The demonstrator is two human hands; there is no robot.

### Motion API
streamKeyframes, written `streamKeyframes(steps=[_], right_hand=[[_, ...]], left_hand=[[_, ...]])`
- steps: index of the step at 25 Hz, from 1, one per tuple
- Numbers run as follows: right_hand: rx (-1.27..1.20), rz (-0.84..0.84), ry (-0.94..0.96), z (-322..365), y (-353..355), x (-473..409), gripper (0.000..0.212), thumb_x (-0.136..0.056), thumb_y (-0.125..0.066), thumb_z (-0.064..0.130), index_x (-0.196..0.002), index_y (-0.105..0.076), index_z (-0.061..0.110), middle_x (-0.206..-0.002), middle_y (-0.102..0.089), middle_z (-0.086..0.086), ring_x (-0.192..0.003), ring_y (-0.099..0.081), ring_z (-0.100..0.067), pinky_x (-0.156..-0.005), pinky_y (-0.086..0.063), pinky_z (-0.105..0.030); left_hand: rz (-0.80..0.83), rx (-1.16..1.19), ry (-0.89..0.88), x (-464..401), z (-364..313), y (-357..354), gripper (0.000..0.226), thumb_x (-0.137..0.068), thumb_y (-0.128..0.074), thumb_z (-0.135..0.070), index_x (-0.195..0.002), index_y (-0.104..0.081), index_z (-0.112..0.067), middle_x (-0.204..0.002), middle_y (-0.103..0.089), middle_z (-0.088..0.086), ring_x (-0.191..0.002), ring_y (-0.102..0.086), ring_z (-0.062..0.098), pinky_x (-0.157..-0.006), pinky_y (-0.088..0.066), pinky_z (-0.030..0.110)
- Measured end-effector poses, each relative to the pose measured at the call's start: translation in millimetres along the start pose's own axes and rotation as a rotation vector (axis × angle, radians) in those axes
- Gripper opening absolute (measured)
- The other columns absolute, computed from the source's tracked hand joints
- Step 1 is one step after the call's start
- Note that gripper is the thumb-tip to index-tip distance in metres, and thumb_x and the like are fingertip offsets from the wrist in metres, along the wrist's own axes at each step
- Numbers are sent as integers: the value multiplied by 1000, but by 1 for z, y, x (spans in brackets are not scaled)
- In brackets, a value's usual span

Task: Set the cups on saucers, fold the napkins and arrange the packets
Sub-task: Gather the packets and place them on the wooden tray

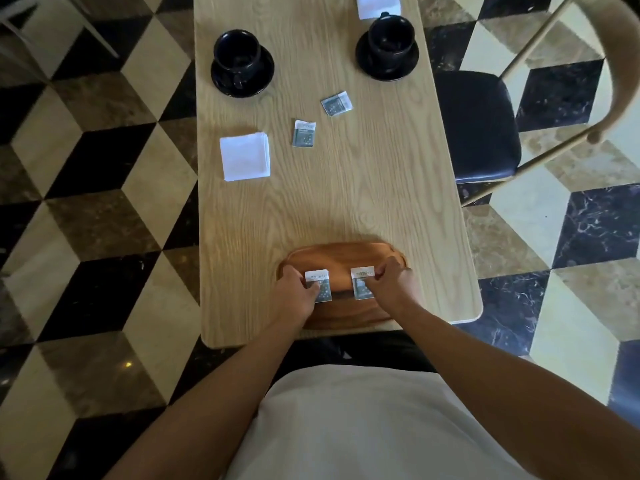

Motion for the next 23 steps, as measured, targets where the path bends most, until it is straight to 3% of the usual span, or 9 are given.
streamKeyframes(steps=[2, 4, 7, 9, 12, 15, 18, 20, 23], right_hand=[[-5, -73, 95, 3, 0, 3, 27, -82, -74, 17, -98, -52, 16, -100, -55, 1, -76, -56, -18, -58, -41, -28], [36, -35, 220, 7, -2, 6, 26, -84, -71, 14, -103, -54, 15, -107, -52, -1, -81, -56, -21, -60, -44, -30], [130, 113, 311, 8, -9, 11, 31, -89, -67, 18, -119, -57, 18, -121, -53, -3, -89, -64, -25, -65, -56, -38], [163, 123, 322, 6, -16, 12, 36, -90, -67, 20, -125, -55, 20, -125, -52, -5, -90, -66, -27, -62, -51, -34], [158, 109, 289, 7, -22, 14, 41, -89, -68, 20, -127, -53, 19, -125, -52, -7, -87, -66, -28, -52, -36, -25], [140, 126, 289, 14, -16, 14, 39, -90, -66, 21, -127, -53, 18, -125, -52, -5, -90, -65, -28, -61, -48, -33], [131, 61, 334, 34, -2, 2, 28, -92, -63, 18, -119, -59, 13, -115, -56, -3, -89, -64, -27, -65, -45, -31], [123, -7, 373, 52, 9, -15, 25, -90, -64, 14, -115, -63, 11, -107, -57, -1, -86, -64, -24, -68, -47, -30], [101, -28, 387, 77, 26, -51, 27, -91, -63, 12, -118, -64, 12, -113, -60, -4, -91, -64, -23, -77, -53, -32]], left_hand=[[-36, 35, -61, 1, -2, 1, 29, -89, -72, -25, -103, -48, -15, -100, -59, 3, -91, -61, 23, -72, -42, 31], [-48, -18, -241, 2, -2, 0, 29, -90, -70, -21, -113, -54, -13, -110, -59, 4, -101, -58, 23, -83, -47, 34], [91, -265, -515, 4, -1, -5, 47, -92, -66, -26, -136, -53, -15, -125, -55, 7, -116, -52, 25, -97, -46, 38], [119, -436, -592, 4, -2, -8, 51, -92, -63, -28, -141, -53, -18, -125, -51, 8, -116, -51, 27, -96, -47, 42], [104, -510, -588, 5, -3, -9, 48, -92, -61, -29, -139, -55, -20, -124, -48, 8, -114, -50, 27, -93, -47, 43], [100, -450, -598, 6, -3, -7, 45, -90, -61, -24, -133, -58, -16, -122, -50, 10, -113, -51, 28, -93, -46, 43], [11, -395, -641, -7, -15, 5, 31, -87, -59, -16, -117, -64, -8, -116, -55, 12, -108, -56, 31, -88, -49, 43], [-57, -381, -667, -28, -34, 18, 35, -87, -63, -13, -121, -64, -6, -118, -58, 15, -107, -60, 34, -86, -52, 45], [-60, -362, -591, -61, -69, 37, 44, -90, -63, -15, -133, -57, -8, -128, -55, 15, -119, -55, 33, -97, -49, 45]])
Point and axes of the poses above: each hand's wrist, its own x-axis away from the middle knuckle, its own y-axis out of the back of the hand, z = x × y, the point moved 1 cm from there along -x, towards the middle knuckle
